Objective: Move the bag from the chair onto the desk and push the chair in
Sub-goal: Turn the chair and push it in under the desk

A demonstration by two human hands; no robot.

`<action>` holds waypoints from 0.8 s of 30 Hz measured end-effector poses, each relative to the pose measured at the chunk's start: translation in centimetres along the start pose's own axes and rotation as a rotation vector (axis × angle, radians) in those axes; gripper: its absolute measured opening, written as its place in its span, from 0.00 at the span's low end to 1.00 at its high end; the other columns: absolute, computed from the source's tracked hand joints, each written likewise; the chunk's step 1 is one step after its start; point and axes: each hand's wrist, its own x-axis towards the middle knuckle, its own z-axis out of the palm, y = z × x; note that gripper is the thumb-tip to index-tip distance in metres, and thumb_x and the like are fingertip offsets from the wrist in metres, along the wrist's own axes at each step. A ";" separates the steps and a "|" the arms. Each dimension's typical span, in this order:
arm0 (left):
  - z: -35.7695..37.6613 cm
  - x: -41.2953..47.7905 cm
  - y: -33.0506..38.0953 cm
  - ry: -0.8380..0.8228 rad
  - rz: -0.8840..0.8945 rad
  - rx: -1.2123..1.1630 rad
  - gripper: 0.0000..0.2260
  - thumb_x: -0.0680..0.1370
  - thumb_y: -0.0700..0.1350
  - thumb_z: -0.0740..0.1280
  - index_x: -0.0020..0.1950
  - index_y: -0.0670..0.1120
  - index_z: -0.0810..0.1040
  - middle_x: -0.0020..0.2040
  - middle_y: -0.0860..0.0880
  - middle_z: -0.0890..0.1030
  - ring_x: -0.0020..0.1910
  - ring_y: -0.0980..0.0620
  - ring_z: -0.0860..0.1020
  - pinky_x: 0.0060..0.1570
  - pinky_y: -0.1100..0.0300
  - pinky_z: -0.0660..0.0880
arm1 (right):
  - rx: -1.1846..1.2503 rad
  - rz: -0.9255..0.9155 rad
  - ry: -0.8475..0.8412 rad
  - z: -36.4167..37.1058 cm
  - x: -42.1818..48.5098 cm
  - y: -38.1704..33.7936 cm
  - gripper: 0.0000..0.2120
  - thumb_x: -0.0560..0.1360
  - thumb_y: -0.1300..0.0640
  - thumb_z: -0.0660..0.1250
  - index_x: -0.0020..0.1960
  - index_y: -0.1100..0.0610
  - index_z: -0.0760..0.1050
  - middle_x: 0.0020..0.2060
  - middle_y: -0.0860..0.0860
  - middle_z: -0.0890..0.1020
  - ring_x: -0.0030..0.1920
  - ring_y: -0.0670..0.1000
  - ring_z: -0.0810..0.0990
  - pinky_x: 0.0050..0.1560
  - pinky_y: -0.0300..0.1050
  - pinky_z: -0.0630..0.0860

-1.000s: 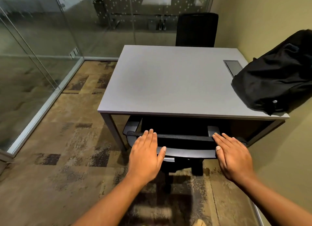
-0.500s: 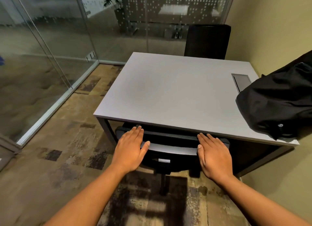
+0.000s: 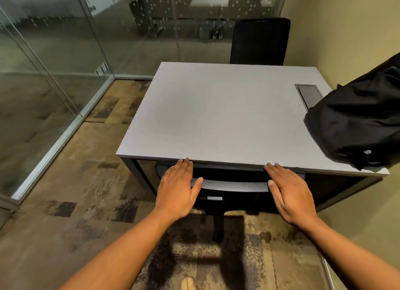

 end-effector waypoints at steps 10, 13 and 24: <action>0.0 1.1 -2.5 0.000 0.057 0.008 0.32 0.80 0.64 0.42 0.75 0.44 0.61 0.76 0.46 0.63 0.75 0.49 0.57 0.73 0.53 0.52 | -0.059 0.128 0.059 1.2 0.3 -1.1 0.27 0.80 0.44 0.46 0.70 0.56 0.70 0.68 0.53 0.75 0.72 0.54 0.68 0.73 0.52 0.61; -0.1 1.6 -2.8 -0.009 0.057 0.023 0.32 0.80 0.64 0.41 0.76 0.45 0.60 0.76 0.46 0.63 0.75 0.49 0.57 0.73 0.53 0.52 | -0.052 0.120 0.057 1.4 0.6 -1.1 0.27 0.80 0.45 0.46 0.70 0.56 0.70 0.68 0.52 0.75 0.72 0.54 0.67 0.73 0.52 0.61; 0.0 4.6 -2.4 -0.018 0.037 0.031 0.33 0.80 0.64 0.40 0.76 0.44 0.60 0.76 0.45 0.62 0.75 0.49 0.57 0.73 0.53 0.52 | -0.053 0.107 0.021 1.4 4.0 0.5 0.27 0.81 0.46 0.45 0.70 0.57 0.70 0.69 0.54 0.74 0.72 0.55 0.67 0.73 0.53 0.59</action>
